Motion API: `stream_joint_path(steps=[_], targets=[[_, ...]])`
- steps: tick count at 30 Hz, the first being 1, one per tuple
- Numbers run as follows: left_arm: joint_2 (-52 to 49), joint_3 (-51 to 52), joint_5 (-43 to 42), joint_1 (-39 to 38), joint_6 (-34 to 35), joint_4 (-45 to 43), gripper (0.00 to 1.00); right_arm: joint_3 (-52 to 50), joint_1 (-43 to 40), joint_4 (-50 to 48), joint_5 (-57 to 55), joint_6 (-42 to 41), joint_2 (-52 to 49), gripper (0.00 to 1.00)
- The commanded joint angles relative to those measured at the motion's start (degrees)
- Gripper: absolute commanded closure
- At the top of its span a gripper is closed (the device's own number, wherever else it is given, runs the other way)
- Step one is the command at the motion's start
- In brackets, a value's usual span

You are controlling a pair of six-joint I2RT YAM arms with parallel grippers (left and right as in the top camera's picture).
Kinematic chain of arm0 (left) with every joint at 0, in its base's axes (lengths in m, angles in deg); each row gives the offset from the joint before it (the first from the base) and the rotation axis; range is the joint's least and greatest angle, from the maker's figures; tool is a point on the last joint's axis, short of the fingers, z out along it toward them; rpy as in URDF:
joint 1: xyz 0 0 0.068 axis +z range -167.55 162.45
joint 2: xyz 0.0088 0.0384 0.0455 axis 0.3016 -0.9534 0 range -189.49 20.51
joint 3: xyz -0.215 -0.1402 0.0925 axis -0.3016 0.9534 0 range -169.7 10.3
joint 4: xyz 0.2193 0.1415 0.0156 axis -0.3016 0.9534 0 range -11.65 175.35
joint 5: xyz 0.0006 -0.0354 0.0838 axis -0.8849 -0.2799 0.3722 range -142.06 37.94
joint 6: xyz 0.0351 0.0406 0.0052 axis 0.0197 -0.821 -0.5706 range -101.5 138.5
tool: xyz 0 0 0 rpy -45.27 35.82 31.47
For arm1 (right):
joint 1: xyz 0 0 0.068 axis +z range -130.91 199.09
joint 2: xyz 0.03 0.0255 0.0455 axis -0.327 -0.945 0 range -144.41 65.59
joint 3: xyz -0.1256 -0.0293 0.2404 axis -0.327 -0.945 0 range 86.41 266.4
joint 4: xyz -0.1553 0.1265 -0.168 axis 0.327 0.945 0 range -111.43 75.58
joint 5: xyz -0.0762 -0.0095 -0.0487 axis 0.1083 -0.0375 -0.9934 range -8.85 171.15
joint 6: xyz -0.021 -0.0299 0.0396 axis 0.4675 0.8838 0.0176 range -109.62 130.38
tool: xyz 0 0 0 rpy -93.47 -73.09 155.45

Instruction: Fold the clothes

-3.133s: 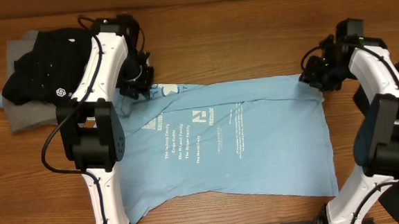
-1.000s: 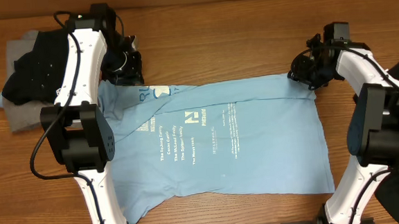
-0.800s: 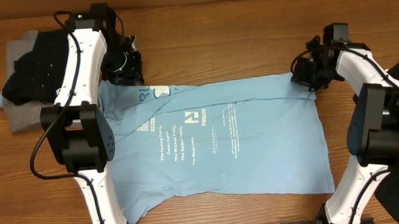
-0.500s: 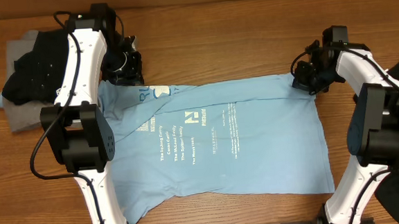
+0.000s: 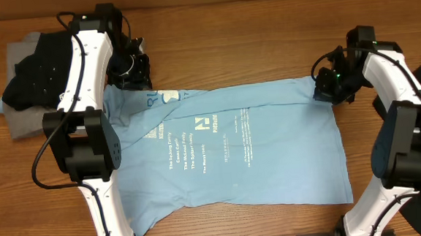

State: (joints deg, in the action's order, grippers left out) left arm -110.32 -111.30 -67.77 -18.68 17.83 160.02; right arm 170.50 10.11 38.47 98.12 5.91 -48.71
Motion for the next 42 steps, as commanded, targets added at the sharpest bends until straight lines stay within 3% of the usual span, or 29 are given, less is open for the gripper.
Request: stream_joint_path(steps=[1, 2, 7, 14, 22, 30, 37, 42], targets=[[1.3, -1.2, -0.9, -0.2, -1.6, 0.1, 0.71, 0.4, 0.0, -0.8, 1.0, 0.2, 1.4, 0.92], [1.3, -1.2, -0.9, -0.2, -1.6, 0.0, 0.71, 0.4, 0.2, -2.0, 2.1, 0.4, 1.4, 0.84], [1.3, -1.2, -3.5, -1.2, -4.1, -0.3, 0.66, 0.4, 2.9, -7.1, 13.8, 4.8, 1.4, 0.74], [0.9, 1.5, -3.4, -6.7, -13.0, -5.0, 0.48, 0.4, 5.0, -6.1, 17.4, 4.8, 2.4, 0.76], [-0.3, 5.4, -0.7, -12.2, -18.3, -11.5, 0.44, 0.4, 5.0, -1.8, 18.3, 7.5, 11.5, 0.75], [-3.0, 8.0, 0.4, -13.6, -19.3, -13.6, 0.45, 0.4, 5.0, -1.1, 18.3, 7.5, 20.2, 0.75], [-3.9, 10.2, 0.4, -13.6, -19.7, -15.1, 0.46, 0.4, 5.0, 1.5, 18.2, 7.5, 21.3, 0.75], [-3.9, 12.1, -0.1, -13.6, -20.1, -16.0, 0.54, 0.4, 5.0, 1.6, 18.1, 7.5, 21.3, 0.75]])
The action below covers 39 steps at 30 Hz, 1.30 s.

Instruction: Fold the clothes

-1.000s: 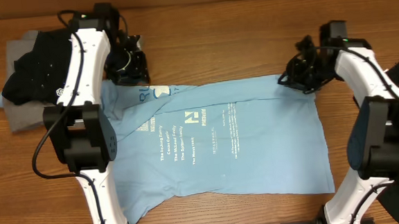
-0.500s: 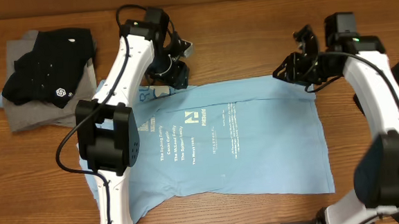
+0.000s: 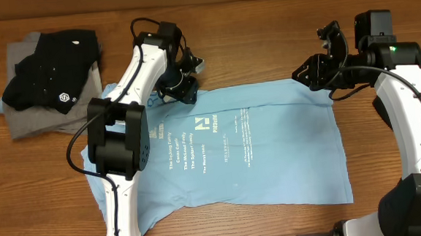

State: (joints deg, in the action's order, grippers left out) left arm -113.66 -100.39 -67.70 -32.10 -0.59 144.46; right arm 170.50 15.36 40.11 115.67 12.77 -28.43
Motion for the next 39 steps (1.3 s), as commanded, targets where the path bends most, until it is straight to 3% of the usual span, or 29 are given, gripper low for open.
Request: stream_joint_path(steps=[1, 4, 7, 10, 16, 24, 29, 35, 39], targets=[[-0.6, 1.8, -0.1, -0.2, -1.7, -0.6, 0.54, 0.4, -0.2, 0.0, 0.5, 0.6, 1.0, 0.75], [-0.6, 3.2, -0.5, -0.2, -1.7, -1.0, 0.61, 0.4, -0.2, 0.3, 0.5, 0.7, 1.0, 0.75], [-0.5, 3.2, -0.6, -0.2, -1.6, -0.9, 0.82, 0.4, -0.2, 0.4, -0.1, 0.7, 1.0, 0.75], [-0.5, 2.5, -1.9, -0.2, -1.5, 0.1, 0.90, 0.4, -0.2, 0.3, -0.2, 0.7, 1.0, 0.75], [-0.4, -0.6, -1.8, -0.2, -1.0, 3.4, 0.96, 0.4, -0.2, 0.5, -1.3, 0.7, 1.0, 0.75], [-0.3, -4.6, -2.2, -0.6, -1.1, 12.1, 0.96, 0.4, -0.2, 0.5, -1.6, 0.7, 1.0, 0.75], [-0.3, -4.4, -2.2, -1.6, -1.0, 15.1, 0.90, 0.4, -0.2, 0.5, -3.0, 0.7, 1.0, 0.75], [-0.3, -3.6, -2.2, -3.5, -0.3, 16.8, 0.89, 0.4, -0.2, 0.5, -3.0, 0.7, 1.0, 0.75], [-0.3, -1.3, -2.2, -4.8, 1.1, 17.1, 0.96, 0.4, -0.2, 0.5, -3.0, 0.7, 1.0, 0.75]])
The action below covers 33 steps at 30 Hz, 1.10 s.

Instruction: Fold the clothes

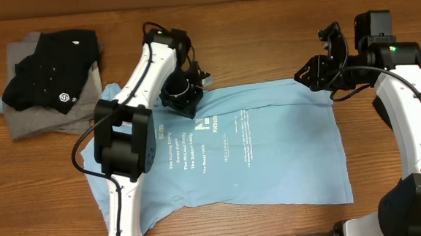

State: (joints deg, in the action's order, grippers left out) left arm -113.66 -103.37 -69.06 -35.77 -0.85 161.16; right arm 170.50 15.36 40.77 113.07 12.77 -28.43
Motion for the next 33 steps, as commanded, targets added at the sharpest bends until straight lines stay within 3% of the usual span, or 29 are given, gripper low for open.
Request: stream_joint_path(steps=[1, 9, 17, 24, 33], targets=[[-0.3, 2.4, -0.8, -1.4, 1.8, 0.5, 0.96, 0.4, -0.2, -0.1, -0.4, 0.7, 1.0, 0.75], [-0.3, 6.3, -0.8, -2.2, 5.7, 2.5, 0.96, 0.4, -0.2, -0.1, -0.4, 0.7, 1.0, 0.75], [0.1, 2.2, -0.9, -2.2, 6.1, 4.3, 0.96, 0.4, -0.2, -0.1, -2.4, 0.3, 1.0, 0.74], [0.1, -0.7, -0.4, -2.3, 6.1, 6.0, 0.96, 0.0, -0.2, -1.0, -12.6, -9.3, 0.2, 0.70], [0.1, 0.1, 1.6, -2.5, 6.1, 6.9, 0.96, -4.2, -0.2, -9.8, -17.9, -15.0, -5.1, 0.66]])
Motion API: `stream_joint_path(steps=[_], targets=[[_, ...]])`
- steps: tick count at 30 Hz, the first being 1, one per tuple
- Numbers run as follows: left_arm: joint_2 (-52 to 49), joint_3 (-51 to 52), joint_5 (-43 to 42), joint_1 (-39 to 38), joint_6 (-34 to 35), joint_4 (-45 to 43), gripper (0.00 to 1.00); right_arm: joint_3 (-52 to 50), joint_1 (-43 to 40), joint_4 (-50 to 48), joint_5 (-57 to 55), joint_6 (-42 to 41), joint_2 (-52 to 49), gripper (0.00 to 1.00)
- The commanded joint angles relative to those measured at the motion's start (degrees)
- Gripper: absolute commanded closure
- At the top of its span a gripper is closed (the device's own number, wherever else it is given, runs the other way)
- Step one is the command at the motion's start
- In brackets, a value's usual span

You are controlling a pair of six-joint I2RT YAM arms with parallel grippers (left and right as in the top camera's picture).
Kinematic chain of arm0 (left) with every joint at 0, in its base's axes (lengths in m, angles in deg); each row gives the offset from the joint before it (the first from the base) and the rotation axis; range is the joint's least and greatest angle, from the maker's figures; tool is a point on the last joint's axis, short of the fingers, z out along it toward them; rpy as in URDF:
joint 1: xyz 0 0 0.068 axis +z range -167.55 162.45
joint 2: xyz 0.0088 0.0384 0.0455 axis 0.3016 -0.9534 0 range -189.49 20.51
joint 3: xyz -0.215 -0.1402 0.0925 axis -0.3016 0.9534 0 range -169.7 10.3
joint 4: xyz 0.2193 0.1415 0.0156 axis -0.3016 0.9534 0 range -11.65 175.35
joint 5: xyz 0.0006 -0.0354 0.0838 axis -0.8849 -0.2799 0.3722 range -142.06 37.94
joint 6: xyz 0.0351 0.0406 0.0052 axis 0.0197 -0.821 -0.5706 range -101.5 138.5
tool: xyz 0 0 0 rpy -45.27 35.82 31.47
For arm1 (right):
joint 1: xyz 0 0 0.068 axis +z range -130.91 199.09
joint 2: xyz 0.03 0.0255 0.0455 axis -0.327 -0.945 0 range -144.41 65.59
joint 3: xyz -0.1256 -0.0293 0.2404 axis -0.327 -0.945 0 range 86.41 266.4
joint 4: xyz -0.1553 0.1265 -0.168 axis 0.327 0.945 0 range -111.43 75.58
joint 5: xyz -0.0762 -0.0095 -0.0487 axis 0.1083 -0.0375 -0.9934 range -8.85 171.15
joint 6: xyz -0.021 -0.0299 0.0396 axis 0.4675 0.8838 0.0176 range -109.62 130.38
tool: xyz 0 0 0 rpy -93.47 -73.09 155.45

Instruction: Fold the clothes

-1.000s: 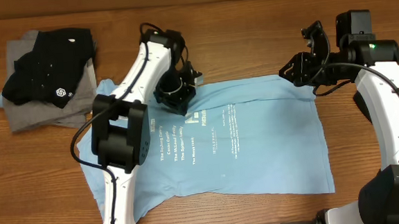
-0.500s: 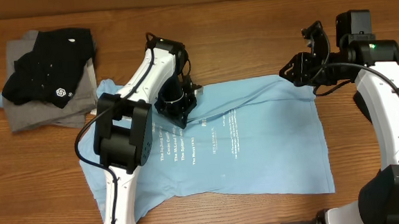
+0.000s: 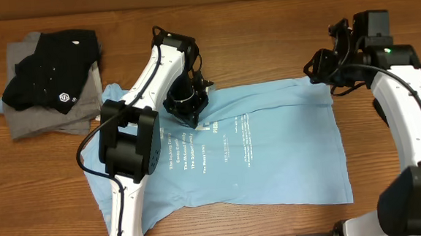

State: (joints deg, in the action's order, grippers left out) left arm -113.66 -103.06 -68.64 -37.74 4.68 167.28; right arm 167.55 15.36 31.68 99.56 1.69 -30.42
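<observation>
A light blue T-shirt (image 3: 271,151) with white print lies spread flat on the wooden table (image 3: 264,34). My left gripper (image 3: 189,108) points down onto the shirt's upper edge near the collar. It looks shut on a bunch of the cloth, and the collar itself is hidden beneath it. The left sleeve (image 3: 114,94) sticks out behind the arm. My right gripper (image 3: 319,66) hovers just above the shirt's upper right corner, holding nothing, its fingers apparently apart.
A black garment (image 3: 50,69) lies on folded grey cloth (image 3: 46,121) at the table's back left. Dark fabric shows at the right edge behind the right arm. The arms' bases stand at the front edge.
My left gripper has shifted a little further right and toward the front over the shirt's collar area. The right gripper has moved slightly right and back, away from the shirt's corner.
First my left gripper was at the shirt's far-left top edge and the right gripper sat on the upper right corner. Then the left was at the collar, the right off the cloth. The left has since edged onto the shirt's body; the right stays off it.
</observation>
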Motion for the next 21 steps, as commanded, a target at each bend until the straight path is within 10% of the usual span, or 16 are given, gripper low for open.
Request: stream_joint_path(steps=[1, 21], targets=[[0.1, 0.1, 1.7, -0.5, 0.6, 1.0, 0.96, -1.3, -0.2, -1.0, -4.9, -4.0, -4.5, 0.66], [0.1, 6.9, 2.1, -0.5, 1.9, -0.6, 0.96, -1.3, 1.2, -8.8, 3.8, -3.3, -14.9, 0.59]])
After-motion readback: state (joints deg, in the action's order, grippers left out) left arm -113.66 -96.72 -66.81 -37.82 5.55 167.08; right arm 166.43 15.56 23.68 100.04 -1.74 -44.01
